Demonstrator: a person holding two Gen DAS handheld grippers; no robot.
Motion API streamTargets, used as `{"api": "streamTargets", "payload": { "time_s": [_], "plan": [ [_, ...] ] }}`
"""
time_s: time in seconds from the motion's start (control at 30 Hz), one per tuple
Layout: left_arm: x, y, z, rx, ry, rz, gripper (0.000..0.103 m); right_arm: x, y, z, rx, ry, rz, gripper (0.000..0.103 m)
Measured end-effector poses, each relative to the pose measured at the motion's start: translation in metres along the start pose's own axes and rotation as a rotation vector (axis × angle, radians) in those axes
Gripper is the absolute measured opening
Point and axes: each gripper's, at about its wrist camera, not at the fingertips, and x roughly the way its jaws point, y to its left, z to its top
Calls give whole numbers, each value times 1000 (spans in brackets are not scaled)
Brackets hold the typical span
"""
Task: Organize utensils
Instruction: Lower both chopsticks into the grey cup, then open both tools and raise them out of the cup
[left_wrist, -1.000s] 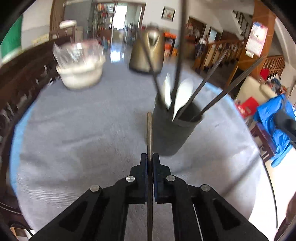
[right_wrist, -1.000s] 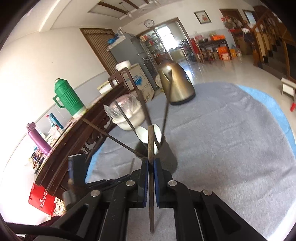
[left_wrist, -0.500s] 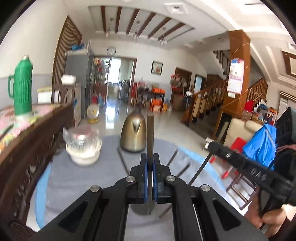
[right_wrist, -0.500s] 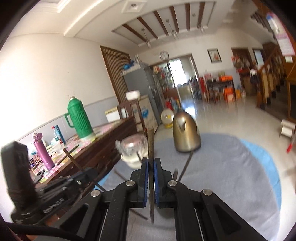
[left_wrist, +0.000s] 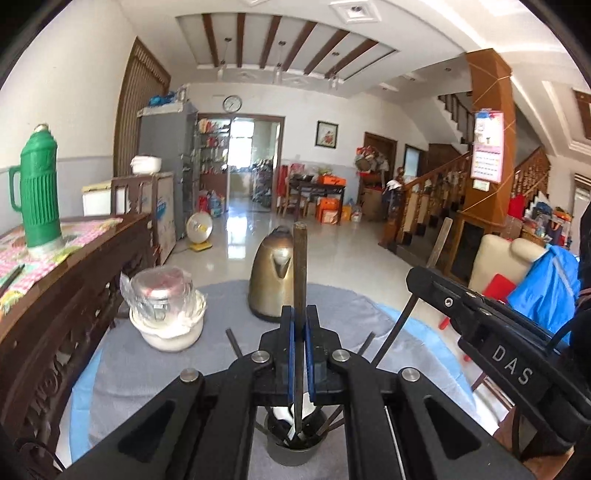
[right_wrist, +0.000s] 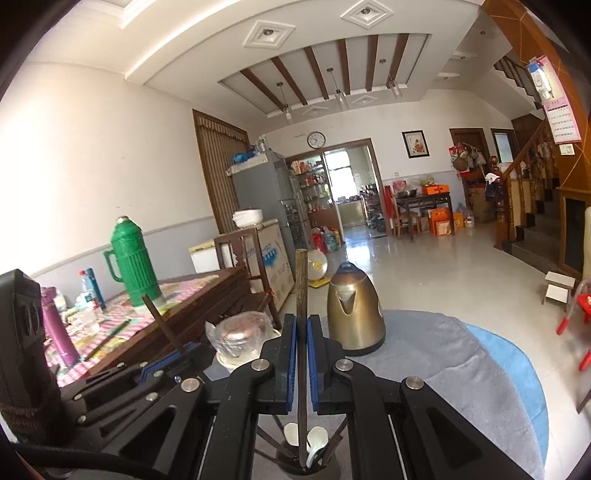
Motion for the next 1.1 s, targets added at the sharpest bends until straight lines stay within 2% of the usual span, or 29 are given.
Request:
{"api": "streamTargets", "payload": {
  "time_s": [0.1, 0.3, 0.47, 0.53, 0.57, 0.6, 0.8, 0.93, 1.1],
  "plan": [
    [17, 1, -14, -2, 43, 26, 6, 20, -2, -13, -9, 35, -24, 6],
    [27, 4, -35, -15, 132, 19, 6, 37, -19, -39, 15, 129, -32, 6],
    [8, -2, -37, 23, 121, 26, 9, 31, -26, -45, 53, 182, -14, 8],
    [-4, -6, -37, 46, 123, 36, 28, 29, -27, -47, 75, 205, -5, 8],
    [-10, -7, -38, 52, 121, 42, 47, 26, -28, -47, 84, 208, -4, 8],
    [-19, -9, -39, 61, 111, 57, 58, 23, -29, -48, 92, 212, -2, 8],
    [-55, -18, -49, 116, 118, 150, 74, -9, -41, -51, 166, 207, 9, 10],
    [-81, -22, -56, 135, 96, 205, 81, -33, -40, -54, 178, 197, 6, 20],
    [-107, -21, -65, 140, 84, 208, 85, -70, -40, -63, 179, 172, -3, 26]
  ]
}}
